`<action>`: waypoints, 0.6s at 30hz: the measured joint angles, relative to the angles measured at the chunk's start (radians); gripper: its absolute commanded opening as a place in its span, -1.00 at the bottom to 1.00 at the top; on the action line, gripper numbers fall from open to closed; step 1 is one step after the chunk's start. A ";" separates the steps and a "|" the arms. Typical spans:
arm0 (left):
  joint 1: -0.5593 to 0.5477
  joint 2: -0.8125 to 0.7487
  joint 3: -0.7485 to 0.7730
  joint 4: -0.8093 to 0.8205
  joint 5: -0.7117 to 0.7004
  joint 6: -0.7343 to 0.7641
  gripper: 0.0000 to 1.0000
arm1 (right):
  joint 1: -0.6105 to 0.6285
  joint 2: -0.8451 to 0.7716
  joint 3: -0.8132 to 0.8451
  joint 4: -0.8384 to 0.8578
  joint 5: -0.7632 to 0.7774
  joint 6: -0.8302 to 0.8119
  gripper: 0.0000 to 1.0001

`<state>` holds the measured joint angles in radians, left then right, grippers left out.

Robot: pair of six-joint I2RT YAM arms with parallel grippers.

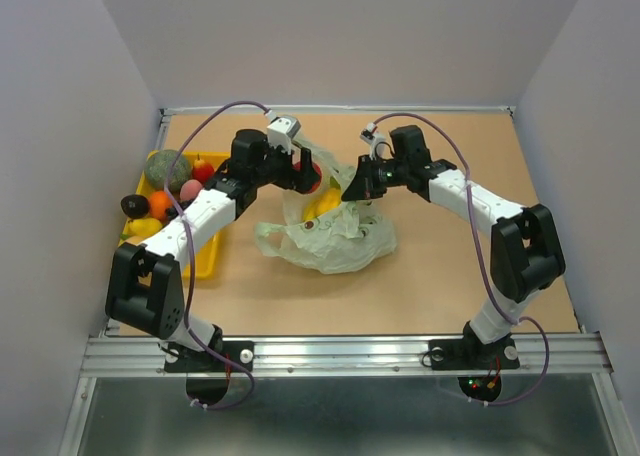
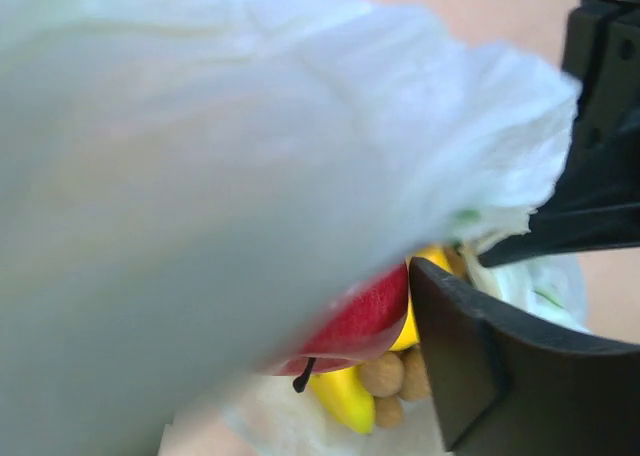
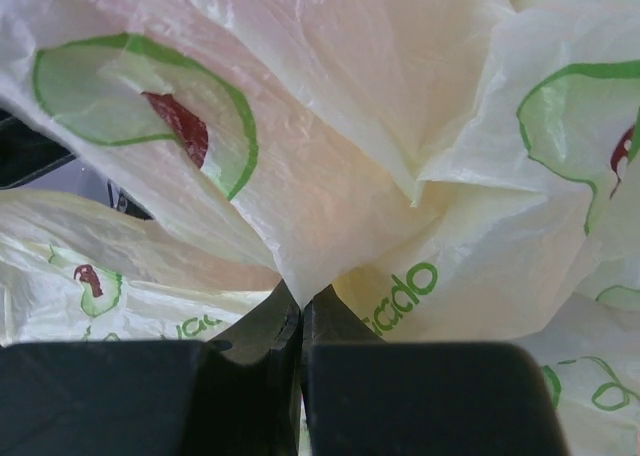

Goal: Place the fake fruits into the plastic bag and tie a complex knot

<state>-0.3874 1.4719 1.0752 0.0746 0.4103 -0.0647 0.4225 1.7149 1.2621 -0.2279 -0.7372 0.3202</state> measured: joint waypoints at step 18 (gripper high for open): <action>0.386 -0.319 -0.001 -0.389 0.303 0.266 0.69 | -0.010 -0.006 0.000 0.000 0.001 -0.003 -0.99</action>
<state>-0.0017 1.1526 1.0740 -0.3149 0.7136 0.2016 0.4122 1.7088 1.2621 -0.2283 -0.7364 0.3176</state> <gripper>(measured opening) 0.860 0.013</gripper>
